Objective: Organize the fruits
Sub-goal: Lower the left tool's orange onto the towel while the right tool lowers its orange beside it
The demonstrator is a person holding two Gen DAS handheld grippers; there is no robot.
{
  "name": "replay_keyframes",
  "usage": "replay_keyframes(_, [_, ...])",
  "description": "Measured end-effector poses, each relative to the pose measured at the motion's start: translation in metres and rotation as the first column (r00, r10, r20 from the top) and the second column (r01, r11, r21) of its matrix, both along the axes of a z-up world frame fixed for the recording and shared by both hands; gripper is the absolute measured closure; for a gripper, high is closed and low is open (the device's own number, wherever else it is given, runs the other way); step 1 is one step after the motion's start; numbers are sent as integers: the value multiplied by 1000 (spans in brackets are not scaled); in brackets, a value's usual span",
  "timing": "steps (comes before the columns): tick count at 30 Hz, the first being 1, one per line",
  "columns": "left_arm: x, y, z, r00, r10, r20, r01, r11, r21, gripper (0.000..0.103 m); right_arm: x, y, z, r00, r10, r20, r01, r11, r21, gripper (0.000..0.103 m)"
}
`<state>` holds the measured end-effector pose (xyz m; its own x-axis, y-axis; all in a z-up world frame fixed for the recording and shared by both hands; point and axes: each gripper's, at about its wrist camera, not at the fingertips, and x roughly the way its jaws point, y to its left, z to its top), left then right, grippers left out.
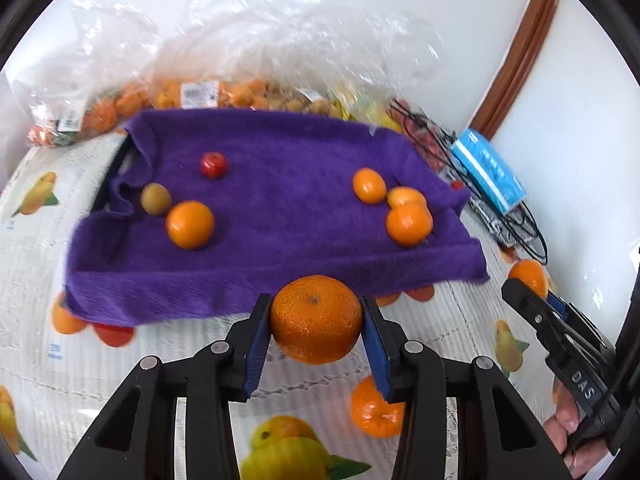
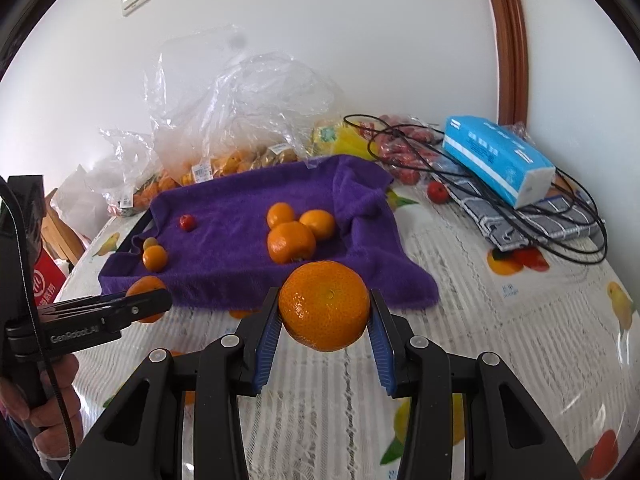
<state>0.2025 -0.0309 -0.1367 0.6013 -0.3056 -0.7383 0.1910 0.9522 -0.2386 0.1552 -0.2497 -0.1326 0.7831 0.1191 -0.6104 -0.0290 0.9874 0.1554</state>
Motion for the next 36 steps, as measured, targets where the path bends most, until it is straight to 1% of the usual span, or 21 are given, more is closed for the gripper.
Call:
replay_keyframes(4, [5, 18, 13, 999, 41, 27, -41, 999, -18, 62, 16, 5, 6, 1000, 1, 4, -1, 1000, -5, 61])
replay_keyframes(10, [23, 41, 29, 991, 112, 67, -112, 994, 0, 62, 41, 13, 19, 1000, 10, 11, -10, 1000, -24, 61])
replay_keyframes(16, [46, 55, 36, 981, 172, 92, -174, 985, 6, 62, 71, 21, 32, 999, 25, 29, -24, 999, -40, 61])
replay_keyframes(19, [57, 58, 36, 977, 194, 92, -195, 981, 4, 62, 86, 24, 34, 999, 38, 27, -37, 998, -41, 61])
replay_keyframes(22, [68, 61, 33, 975, 204, 83, -205, 979, -1, 62, 100, 27, 31, 999, 50, 13, -49, 998, -45, 61])
replay_keyframes(27, [84, 59, 26, 973, 216, 76, -219, 976, 22, 62, 121, 34, 20, 997, 81, -20, -81, 995, -49, 61])
replay_keyframes(33, [101, 57, 10, 972, 229, 54, -231, 972, 34, 62, 135, 43, 0, 993, 106, -52, -108, 993, -44, 61])
replay_keyframes(36, [107, 57, 2, 972, 232, 31, -232, 972, 23, 62, 137, 46, -8, 991, 115, -74, -119, 991, -53, 61])
